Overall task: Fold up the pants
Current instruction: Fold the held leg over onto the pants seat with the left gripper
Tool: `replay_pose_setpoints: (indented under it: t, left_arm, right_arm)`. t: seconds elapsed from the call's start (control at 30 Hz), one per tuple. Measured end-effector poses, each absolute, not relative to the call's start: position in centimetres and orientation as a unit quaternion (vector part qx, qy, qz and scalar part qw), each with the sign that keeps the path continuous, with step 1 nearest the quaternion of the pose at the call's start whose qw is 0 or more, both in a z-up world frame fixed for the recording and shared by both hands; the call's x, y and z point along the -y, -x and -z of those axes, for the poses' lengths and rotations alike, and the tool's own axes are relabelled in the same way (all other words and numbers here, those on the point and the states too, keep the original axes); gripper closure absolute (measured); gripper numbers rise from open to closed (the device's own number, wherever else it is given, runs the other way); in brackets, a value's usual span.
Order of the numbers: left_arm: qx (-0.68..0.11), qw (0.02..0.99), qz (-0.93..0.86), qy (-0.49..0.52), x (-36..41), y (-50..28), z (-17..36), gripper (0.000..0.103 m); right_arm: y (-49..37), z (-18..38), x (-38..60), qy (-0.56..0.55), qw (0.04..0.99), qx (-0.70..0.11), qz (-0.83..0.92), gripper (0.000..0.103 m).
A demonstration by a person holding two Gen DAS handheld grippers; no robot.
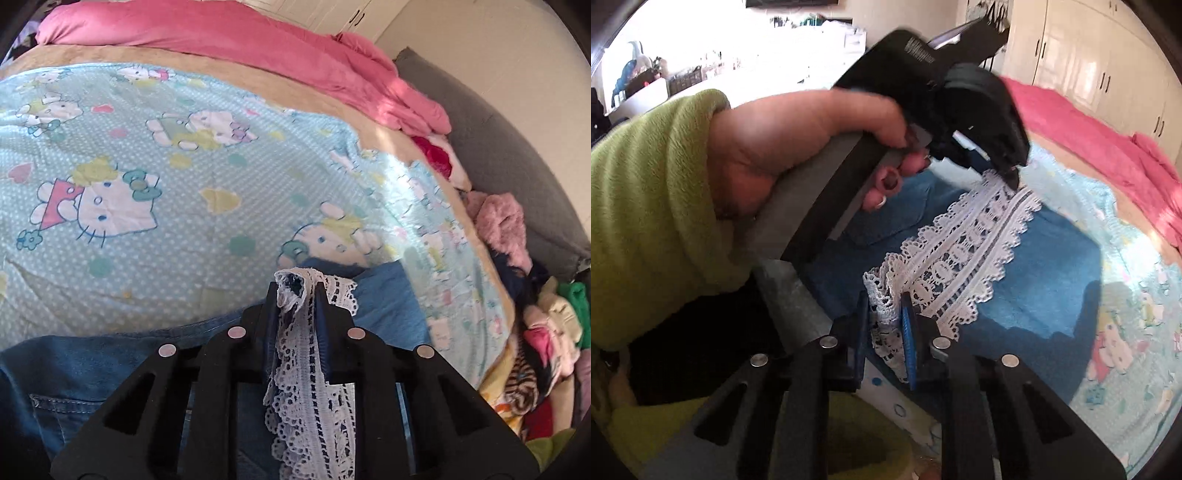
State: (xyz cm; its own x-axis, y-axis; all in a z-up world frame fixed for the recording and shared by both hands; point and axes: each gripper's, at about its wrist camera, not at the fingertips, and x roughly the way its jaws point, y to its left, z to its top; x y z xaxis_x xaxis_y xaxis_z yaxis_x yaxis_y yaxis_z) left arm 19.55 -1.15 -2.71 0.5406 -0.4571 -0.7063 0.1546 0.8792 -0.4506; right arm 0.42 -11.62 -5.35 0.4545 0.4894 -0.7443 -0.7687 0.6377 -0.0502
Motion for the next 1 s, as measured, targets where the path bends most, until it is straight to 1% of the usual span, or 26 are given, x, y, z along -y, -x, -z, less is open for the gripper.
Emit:
replay_pose_setpoints:
  t: [0.03, 0.1, 0.17, 0.23, 0.3, 0.4, 0.47, 0.57, 0.67, 0.7, 0.77, 0.83, 0.9, 1.0]
  left_arm:
    - [-0.450, 0.860, 0.175, 0.166, 1.2, -19.6, 3.1, 0.089]
    - [-0.455, 0.858, 0.169, 0.166, 0.9, -19.5, 3.9, 0.081]
    - [-0.455, 0.857, 0.166, 0.174, 0.5, -19.4, 4.2, 0.076]
    - [-0.451, 0.859, 0.164, 0.178, 0.1, -18.9, 3.8, 0.074]
    - [-0.439, 0.869, 0.160, 0.167, -0.1, -18.0, 3.0, 0.069]
    - [-0.425, 0.880, 0.151, 0.146, -0.5, -16.1, 1.6, 0.064]
    - [-0.415, 0.887, 0.148, 0.141, -0.9, -14.7, 0.8, 0.064]
    - [-0.401, 0.895, 0.147, 0.129, -0.7, -12.2, -0.4, 0.065]
    - [-0.398, 0.895, 0.164, 0.120, 0.5, -9.3, -0.7, 0.075]
    - [-0.402, 0.892, 0.174, 0.106, 1.5, -8.3, -0.6, 0.075]
    - [-0.411, 0.888, 0.189, 0.080, 3.2, -7.0, -0.1, 0.075]
    - [-0.437, 0.877, 0.195, 0.036, 5.4, -6.0, 1.2, 0.075]
    - [-0.464, 0.866, 0.188, 0.006, 6.4, -5.5, 3.0, 0.075]
    - [-0.472, 0.864, 0.177, 0.001, 6.4, -5.6, 4.0, 0.075]
  right_arm:
    - [-0.7, 5.9, 11.4, 0.198, 0.826, -0.366, -0.379, 0.084]
    - [-0.9, 6.1, 11.3, 0.200, 0.824, -0.367, -0.383, 0.080]
    - [-0.6, 5.8, 11.5, 0.198, 0.819, -0.365, -0.396, 0.074]
    - [-0.5, 5.1, 12.2, 0.182, 0.816, -0.366, -0.409, 0.071]
    - [-0.6, 4.3, 13.2, 0.158, 0.817, -0.365, -0.417, 0.071]
    - [-0.9, 2.7, 15.8, 0.134, 0.833, -0.352, -0.406, 0.070]
    - [-1.0, 2.2, 17.6, 0.128, 0.848, -0.348, -0.379, 0.070]
    - [-2.3, 2.6, 20.1, 0.111, 0.857, -0.364, -0.347, 0.070]
    - [-3.6, 3.9, 22.2, 0.089, 0.856, -0.393, -0.323, 0.070]
    - [-3.9, 4.5, 22.6, 0.084, 0.853, -0.406, -0.317, 0.070]
    - [-4.6, 5.5, 23.1, 0.090, 0.847, -0.423, -0.309, 0.072]
    - [-4.1, 6.9, 23.2, 0.103, 0.842, -0.441, -0.293, 0.074]
    - [-3.9, 7.3, 23.9, 0.092, 0.842, -0.443, -0.293, 0.075]
    - [-3.9, 8.1, 23.8, 0.090, 0.844, -0.438, -0.294, 0.075]
